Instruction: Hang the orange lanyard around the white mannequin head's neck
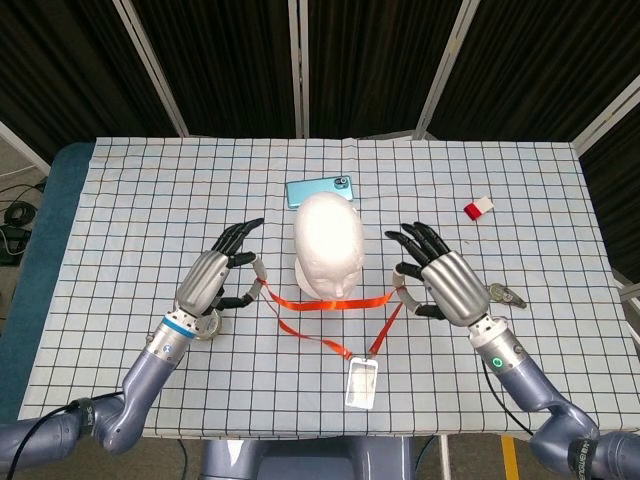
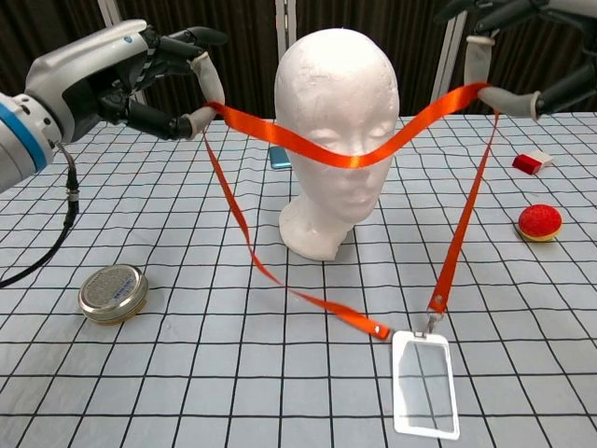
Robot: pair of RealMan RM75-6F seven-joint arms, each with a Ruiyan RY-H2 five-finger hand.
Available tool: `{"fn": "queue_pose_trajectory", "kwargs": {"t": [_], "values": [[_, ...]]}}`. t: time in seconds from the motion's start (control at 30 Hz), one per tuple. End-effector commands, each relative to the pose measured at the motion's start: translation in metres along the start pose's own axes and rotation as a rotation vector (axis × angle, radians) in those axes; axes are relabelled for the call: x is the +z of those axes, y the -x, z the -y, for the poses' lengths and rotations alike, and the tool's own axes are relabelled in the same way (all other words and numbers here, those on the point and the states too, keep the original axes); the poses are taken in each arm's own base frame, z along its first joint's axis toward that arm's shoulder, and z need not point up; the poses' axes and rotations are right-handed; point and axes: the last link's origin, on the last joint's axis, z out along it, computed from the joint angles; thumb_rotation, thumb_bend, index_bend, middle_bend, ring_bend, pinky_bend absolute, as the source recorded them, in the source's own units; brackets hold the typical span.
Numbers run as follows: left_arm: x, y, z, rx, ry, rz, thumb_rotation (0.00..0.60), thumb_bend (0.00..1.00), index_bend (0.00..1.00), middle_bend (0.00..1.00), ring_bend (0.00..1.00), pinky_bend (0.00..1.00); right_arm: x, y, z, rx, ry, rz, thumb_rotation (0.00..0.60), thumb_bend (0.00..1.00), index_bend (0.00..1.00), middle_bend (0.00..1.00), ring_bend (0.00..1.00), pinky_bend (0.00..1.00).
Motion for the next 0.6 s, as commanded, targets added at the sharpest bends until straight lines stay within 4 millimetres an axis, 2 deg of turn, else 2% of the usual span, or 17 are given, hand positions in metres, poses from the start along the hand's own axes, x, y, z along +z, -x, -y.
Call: {"fn": "queue_pose_trajectory", "kwargs": {"t": [0.03,0.27,0.6], "values": [[0.012,-0.006,-0.012,-0.006,-0.013,0.008,0.6,0.49,0.75,0.0,0.0,0.0,0.009,-0.009,0.005,0.043,0.025,-0.03,0.6,0.46,0.75,0.11,0.0,0.0],[0.031,-0.018,-0.025,0.026,-0.051,-0.029,0.6,0.49,0.75,0.0,0.0,0.0,0.021,-0.024,0.004,0.099,0.092,-0.074,0.6,0.46,0.75,0.11,0.0,0.0],[0.066,-0.041,-0.027,0.012,-0.14,-0.051,0.6,0.49,0.75,0.0,0.0,0.0,0.041,-0.043,-0.004,0.22,0.201,-0.106,0.6,0.46,0.75,0.11,0.0,0.0]]}}
